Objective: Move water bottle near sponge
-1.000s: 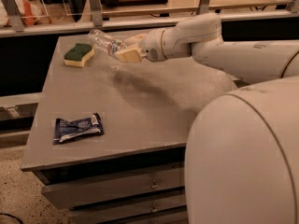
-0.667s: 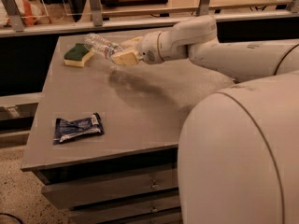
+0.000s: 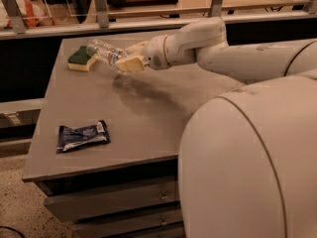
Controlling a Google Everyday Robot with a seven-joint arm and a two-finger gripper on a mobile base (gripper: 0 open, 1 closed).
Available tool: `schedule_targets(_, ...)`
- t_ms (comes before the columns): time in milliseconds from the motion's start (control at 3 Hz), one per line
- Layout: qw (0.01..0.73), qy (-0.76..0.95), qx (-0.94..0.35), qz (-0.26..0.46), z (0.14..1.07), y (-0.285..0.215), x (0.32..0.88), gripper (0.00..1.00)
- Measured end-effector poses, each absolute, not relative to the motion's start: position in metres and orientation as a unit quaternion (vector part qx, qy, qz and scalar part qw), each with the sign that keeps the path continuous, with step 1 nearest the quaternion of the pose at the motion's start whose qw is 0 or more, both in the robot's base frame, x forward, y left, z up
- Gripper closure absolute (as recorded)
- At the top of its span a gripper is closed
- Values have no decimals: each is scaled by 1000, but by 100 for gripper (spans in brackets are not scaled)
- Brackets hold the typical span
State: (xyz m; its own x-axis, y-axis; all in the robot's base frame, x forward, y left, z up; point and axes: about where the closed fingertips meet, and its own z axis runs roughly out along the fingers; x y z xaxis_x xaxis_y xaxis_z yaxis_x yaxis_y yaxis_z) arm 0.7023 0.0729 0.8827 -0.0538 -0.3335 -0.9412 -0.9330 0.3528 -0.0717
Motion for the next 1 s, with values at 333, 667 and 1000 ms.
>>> schedule_targets(333, 490, 661, -480, 305, 882, 74, 702, 36)
schedule_targets(667, 488, 664, -478, 305, 880, 74, 703, 12)
schedule_targets(1000, 487, 666, -475, 305, 879, 74, 704, 0)
